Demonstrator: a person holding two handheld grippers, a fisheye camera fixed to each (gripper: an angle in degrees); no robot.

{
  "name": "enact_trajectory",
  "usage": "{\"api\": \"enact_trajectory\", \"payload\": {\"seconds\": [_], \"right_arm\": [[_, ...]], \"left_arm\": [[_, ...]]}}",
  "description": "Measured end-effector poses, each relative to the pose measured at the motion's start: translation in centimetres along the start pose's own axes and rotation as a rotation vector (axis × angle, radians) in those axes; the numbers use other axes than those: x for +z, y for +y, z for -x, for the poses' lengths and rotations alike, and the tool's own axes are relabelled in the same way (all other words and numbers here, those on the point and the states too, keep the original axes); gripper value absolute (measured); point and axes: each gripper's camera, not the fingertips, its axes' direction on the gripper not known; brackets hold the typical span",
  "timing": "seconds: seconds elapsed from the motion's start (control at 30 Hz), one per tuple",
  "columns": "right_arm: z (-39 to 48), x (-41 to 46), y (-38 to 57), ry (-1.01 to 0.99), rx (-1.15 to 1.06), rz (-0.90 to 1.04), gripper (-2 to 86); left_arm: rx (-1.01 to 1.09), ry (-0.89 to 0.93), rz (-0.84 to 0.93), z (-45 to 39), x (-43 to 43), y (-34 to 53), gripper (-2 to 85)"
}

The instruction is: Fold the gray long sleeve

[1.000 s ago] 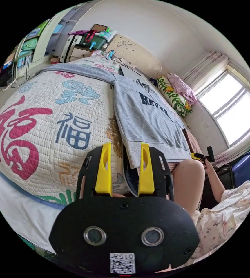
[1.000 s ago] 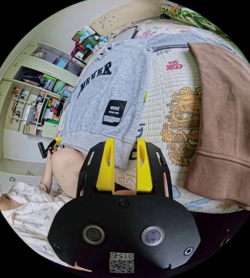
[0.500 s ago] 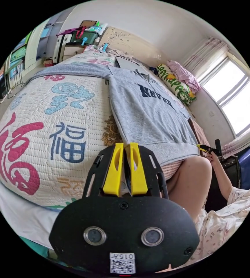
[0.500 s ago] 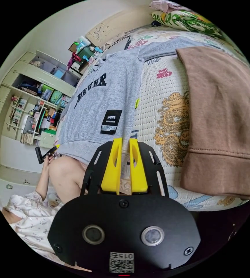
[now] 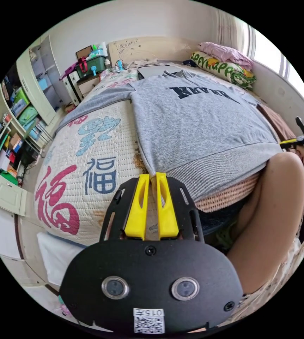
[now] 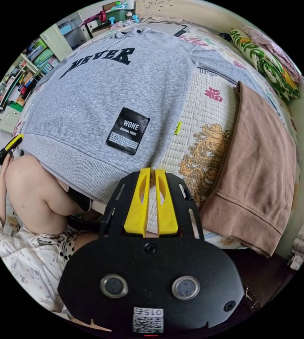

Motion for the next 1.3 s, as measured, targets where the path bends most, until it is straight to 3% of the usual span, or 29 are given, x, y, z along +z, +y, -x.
{"api": "enact_trajectory", "payload": {"seconds": [0.37, 0.47, 0.6, 0.73, 0.9, 0.97, 1.2, 1.3], "right_arm": [[5.0, 8.8, 7.8, 0.100, -0.017, -0.021, 2.6], [2.9, 9.5, 11.8, -0.030, 0.059, -0.091, 3.8], [-1.7, 10.9, 17.0, -0.303, 0.192, -0.131, 5.1], [-1.9, 10.9, 22.8, -0.403, 0.231, -0.200, 4.2], [1.8, 6.7, 36.3, -0.282, 0.379, -0.499, 0.2], [3.6, 5.1, 41.6, -0.351, 0.434, -0.616, -0.1], [18.3, -8.1, 64.2, -0.418, 0.307, -1.338, -0.4], [25.1, -15.0, 71.5, -0.392, 0.294, -1.529, -0.5]], "left_arm": [[-0.071, 0.002, -0.020, 0.7, -4.0, 0.2, 3.8], [-0.171, 0.094, -0.060, 3.4, -5.0, 1.5, 3.8], [-0.195, 0.082, -0.081, 4.0, -6.2, 2.2, 3.9], [-0.188, 0.080, -0.106, 5.1, -7.4, 2.9, 3.9], [-0.208, 0.108, -0.120, 7.1, -8.6, 3.5, 4.1], [-0.222, 0.109, -0.127, 7.7, -9.2, 3.8, 4.3], [-0.252, 0.116, -0.157, 11.6, -13.2, 6.0, 8.0], [-0.302, 0.102, -0.189, 13.5, -16.4, 7.1, 7.5]]}}
